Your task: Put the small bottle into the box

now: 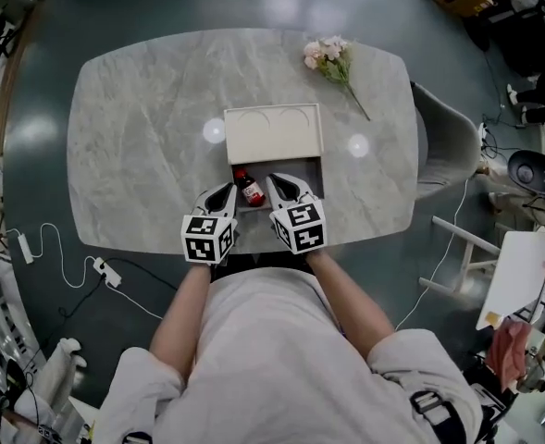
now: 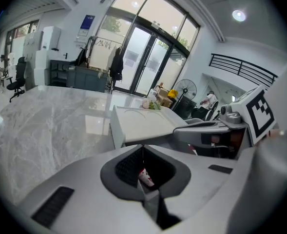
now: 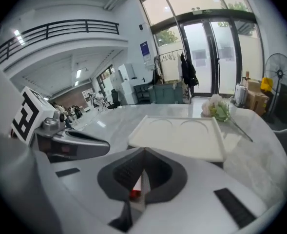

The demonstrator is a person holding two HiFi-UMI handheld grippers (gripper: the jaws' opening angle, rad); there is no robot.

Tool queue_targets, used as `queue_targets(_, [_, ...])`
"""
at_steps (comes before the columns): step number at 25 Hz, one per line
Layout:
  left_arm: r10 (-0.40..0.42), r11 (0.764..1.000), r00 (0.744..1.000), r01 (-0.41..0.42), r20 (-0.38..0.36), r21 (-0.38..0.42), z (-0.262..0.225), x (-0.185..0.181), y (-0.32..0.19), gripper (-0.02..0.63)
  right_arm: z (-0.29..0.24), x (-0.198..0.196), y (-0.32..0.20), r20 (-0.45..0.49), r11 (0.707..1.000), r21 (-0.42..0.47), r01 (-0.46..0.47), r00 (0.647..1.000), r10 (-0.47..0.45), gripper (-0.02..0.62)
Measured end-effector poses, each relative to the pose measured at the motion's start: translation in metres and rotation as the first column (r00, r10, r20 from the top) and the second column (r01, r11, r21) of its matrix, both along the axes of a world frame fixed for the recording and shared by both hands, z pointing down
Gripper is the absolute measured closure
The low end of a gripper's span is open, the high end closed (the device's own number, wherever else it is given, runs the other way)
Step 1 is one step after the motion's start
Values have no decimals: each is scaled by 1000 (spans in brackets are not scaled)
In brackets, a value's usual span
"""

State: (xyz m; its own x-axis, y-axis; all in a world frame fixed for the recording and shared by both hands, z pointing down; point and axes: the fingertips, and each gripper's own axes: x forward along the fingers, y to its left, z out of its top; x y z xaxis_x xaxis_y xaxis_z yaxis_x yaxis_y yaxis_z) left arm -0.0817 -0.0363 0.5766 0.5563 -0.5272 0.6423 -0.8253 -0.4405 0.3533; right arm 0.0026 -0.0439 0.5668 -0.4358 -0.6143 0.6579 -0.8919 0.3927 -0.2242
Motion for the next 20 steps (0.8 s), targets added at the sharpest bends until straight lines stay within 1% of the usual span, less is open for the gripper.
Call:
queue_targets(5, [12,998,1000,-11,-24,64,-29,17,-9,583,-39,31,-5,-15,989,133,-72,997,74,571])
queue_targets(8, [13,992,999,-8,-39,126,-54,26,-17,583,-66,46,-9,-18,972,211,-101,994,107,571])
queue_targets(11, [12,981,999,-2,-51,193,-81,32,-27,583,-94,59,-14,-11,951,279,-130,990,138,571])
queue_targets(14, [22,968,998,-4,-66,250,-108,40,-36,583,-123,71,-20,12,926,343,-157,987,163,571])
queue_targets(16, [21,956,997,1,-72,292,-126,44,-41,583,-146,79,-24,33,904,387,-180,983,182,571])
queue_targets(20, [11,922,995,27,-95,386,-169,49,-49,583,-190,95,-28,84,852,470,-232,972,218,571])
